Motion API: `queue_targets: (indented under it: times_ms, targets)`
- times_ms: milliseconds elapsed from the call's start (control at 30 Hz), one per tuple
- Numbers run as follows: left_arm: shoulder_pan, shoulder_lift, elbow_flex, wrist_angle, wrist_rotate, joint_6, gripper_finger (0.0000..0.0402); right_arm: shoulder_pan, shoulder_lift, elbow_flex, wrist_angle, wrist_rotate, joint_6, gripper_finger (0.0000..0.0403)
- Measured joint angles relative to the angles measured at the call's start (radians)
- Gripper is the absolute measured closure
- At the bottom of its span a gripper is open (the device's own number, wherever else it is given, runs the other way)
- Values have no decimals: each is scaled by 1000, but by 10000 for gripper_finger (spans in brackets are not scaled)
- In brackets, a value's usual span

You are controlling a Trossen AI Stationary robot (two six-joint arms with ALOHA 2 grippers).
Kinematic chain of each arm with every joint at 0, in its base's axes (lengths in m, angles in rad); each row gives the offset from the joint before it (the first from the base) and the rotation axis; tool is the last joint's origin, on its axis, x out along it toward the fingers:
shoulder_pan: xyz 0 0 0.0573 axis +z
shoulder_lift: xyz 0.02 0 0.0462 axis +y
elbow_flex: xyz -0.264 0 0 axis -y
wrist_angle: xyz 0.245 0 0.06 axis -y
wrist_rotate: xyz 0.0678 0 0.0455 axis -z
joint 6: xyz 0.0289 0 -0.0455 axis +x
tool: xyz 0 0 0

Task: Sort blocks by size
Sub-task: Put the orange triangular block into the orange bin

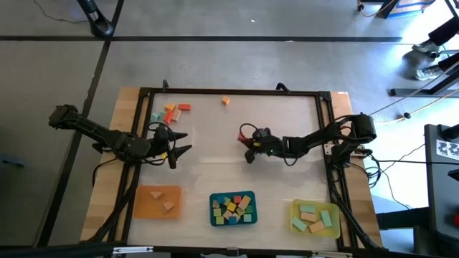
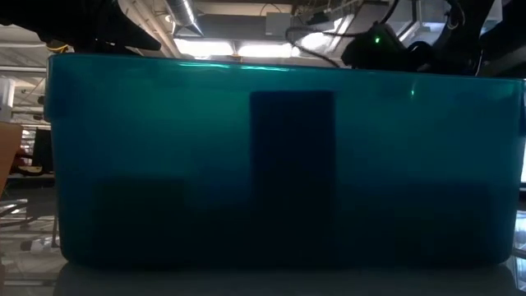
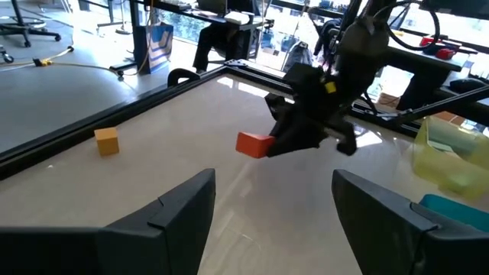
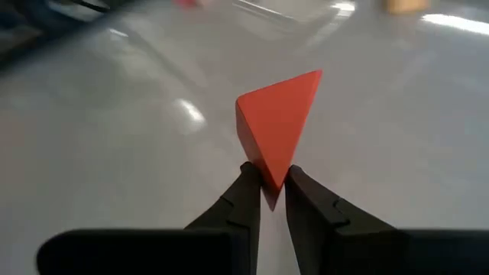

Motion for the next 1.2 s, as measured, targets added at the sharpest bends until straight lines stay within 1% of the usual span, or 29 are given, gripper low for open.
queue_targets:
  times_ms: [100,200,267,400,500,600,867,1000,1200]
  targets:
    - [0,0,0,0,0,0,151,14,0,0,98,-59,-1,346]
    - [0,0,0,0,0,0,151,40,0,12,170,-62,0,346]
    - [0,0,0,0,0,0,151,56,0,48,157,-71,-7,346]
    - [0,0,0,0,0,0,151,86,13,143,101,-117,-70,346]
    - [0,0,0,1,0,0,151,107,15,219,10,-151,-128,346]
    - [0,0,0,1,0,0,151,128,20,288,-59,-157,-174,346]
    - [0,0,0,1,0,0,151,171,66,423,-110,-269,-257,346]
    - [0,0,0,1,0,0,151,177,119,497,-106,-316,-262,346]
    - [4,0,0,1,0,4,151,185,252,645,-99,-424,-284,346]
